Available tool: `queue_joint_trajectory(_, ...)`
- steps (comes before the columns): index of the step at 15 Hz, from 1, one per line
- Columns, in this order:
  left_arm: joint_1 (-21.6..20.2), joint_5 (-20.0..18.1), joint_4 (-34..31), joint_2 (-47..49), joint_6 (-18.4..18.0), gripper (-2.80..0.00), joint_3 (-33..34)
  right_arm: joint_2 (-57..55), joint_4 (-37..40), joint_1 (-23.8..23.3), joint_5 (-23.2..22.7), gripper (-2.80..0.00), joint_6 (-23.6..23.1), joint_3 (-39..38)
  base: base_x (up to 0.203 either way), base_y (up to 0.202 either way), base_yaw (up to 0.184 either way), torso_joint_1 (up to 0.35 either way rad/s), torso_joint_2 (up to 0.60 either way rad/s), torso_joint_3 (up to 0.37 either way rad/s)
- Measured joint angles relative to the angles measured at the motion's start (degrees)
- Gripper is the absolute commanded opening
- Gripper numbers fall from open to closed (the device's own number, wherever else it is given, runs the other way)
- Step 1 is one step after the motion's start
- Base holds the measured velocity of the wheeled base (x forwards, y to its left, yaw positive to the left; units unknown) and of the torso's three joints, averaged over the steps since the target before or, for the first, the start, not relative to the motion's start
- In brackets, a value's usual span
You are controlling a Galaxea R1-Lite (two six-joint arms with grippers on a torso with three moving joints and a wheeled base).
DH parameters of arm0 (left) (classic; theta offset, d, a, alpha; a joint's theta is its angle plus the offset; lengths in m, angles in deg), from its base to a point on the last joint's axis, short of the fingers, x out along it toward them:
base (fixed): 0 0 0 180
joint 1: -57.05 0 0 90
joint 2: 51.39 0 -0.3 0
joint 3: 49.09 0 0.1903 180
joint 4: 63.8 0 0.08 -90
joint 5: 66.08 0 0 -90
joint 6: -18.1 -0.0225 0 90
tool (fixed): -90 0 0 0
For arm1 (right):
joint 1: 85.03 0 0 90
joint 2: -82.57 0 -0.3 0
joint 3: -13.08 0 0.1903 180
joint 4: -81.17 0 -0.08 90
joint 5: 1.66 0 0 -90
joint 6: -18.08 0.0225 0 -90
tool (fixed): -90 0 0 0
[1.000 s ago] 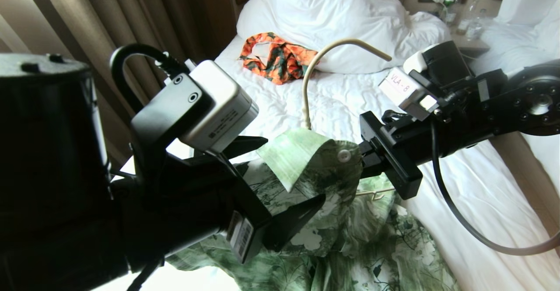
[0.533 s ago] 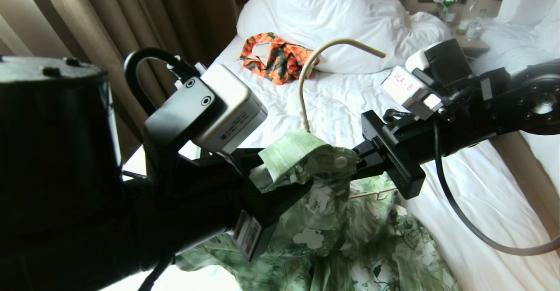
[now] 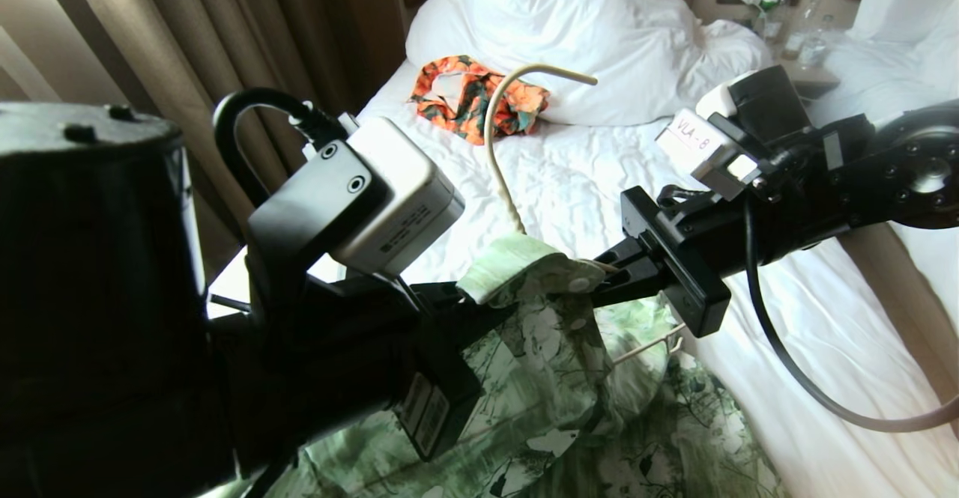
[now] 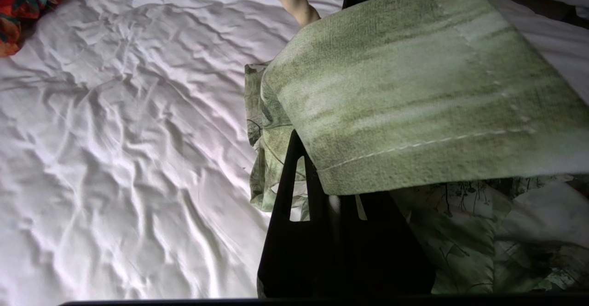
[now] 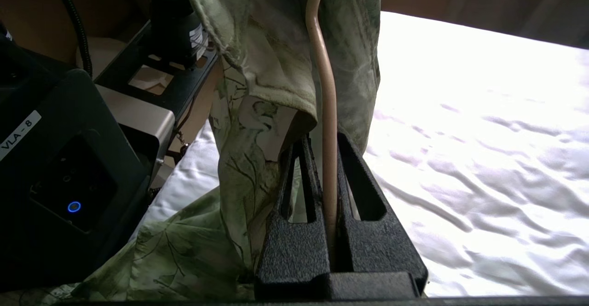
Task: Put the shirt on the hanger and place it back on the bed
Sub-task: Hook the other side of the shirt onto the hanger
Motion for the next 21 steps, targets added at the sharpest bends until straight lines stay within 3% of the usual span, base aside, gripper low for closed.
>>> queue_joint_trajectory(6, 0.0, 0.0, 0.1, 0.0, 0.5, -2.80, -0.4, 0.5, -1.8, -0.1, -0.1, 0.00, 2.8, -0.2, 0.000, 0.000, 0.000, 0.000, 0.00, 0.000)
queue_joint_trajectory(8, 0.0, 0.0, 0.1, -0.2, 1.0, -2.80, -0.5, 2.3, -1.4, -0.2, 0.6, 0.00, 7.9, -0.3, 0.000, 0.000, 0.000, 0.000, 0.00, 0.000)
queue_joint_trajectory(10, 0.1, -0.1, 0.1, -0.7, 2.6, -2.80, -1.2, 5.3, -1.4, -0.2, 3.4, 0.00, 16.1, -0.3, 0.000, 0.000, 0.000, 0.000, 0.00, 0.000)
queue_joint_trajectory(12, 0.4, -0.1, 0.0, -1.5, 4.3, -2.80, -2.5, 8.6, -1.8, 0.0, 10.4, 0.00, 25.7, -0.4, 0.000, 0.000, 0.000, 0.000, 0.00, 0.000)
queue_joint_trajectory(16, 0.4, -0.1, -0.1, -3.4, 5.6, -2.80, -4.0, 15.7, -0.4, 0.5, 29.9, 0.00, 40.8, -0.7, 0.000, 0.000, 0.000, 0.000, 0.00, 0.000)
queue_joint_trajectory(19, 0.3, -0.2, 0.1, -3.7, 7.1, -2.80, -4.0, 20.2, 4.6, -0.1, 43.9, 0.00, 44.6, -2.3, 0.000, 0.000, 0.000, 0.000, 0.00, 0.000)
queue_joint_trajectory(20, 0.3, -0.2, 0.1, -3.8, 7.9, -2.80, -4.0, 20.9, 5.1, -0.7, 45.7, -2.80, 44.7, -2.6, 0.000, 0.000, 0.000, 0.000, 0.00, 0.000)
queue_joint_trajectory(21, 0.3, -0.2, 0.0, -3.8, 8.6, -2.80, -4.1, 21.4, 5.4, -1.9, 46.2, -2.80, 44.7, -3.0, 0.000, 0.000, 0.000, 0.000, 0.00, 0.000)
